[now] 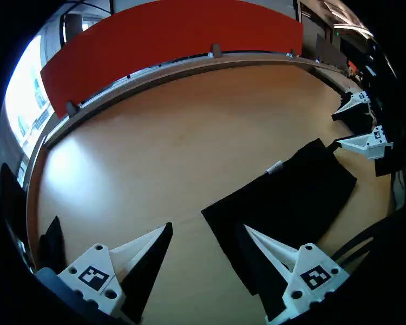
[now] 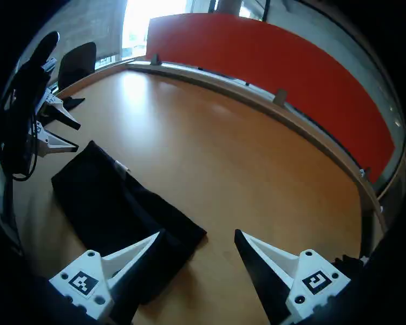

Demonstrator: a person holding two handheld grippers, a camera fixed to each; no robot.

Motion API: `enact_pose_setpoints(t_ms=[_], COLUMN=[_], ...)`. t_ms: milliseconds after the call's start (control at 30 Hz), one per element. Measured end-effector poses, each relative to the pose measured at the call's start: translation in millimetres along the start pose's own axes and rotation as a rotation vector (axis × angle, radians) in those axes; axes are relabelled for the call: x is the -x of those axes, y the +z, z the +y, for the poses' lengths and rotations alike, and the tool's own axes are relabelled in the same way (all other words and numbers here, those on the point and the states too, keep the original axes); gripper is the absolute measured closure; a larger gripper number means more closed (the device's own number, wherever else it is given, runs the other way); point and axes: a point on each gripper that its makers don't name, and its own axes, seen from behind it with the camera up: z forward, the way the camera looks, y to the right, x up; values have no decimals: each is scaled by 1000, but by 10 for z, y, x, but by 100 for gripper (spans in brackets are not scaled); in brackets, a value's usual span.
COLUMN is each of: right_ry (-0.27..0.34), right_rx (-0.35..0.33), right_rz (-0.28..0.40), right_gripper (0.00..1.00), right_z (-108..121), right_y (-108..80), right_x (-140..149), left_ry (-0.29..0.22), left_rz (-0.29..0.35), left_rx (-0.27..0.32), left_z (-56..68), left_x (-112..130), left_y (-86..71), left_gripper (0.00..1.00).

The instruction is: Fold towel

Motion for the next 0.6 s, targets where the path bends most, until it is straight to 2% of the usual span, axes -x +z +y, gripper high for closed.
enact_pose_setpoints(t_ms=[367, 600], right_ry=[-5, -9], right_rx=[12, 9], right_rz=[30, 28], right_gripper=[3, 3], right_z=[15, -9], right_y=[-91, -123], right_x=[-125, -95], left_ry=[-5, -8], left_rz=[7, 10], left_rx=[-2, 1], left_z=[9, 17], left_x=[-4, 2], left_y=[-36, -68], left_gripper=[14, 14])
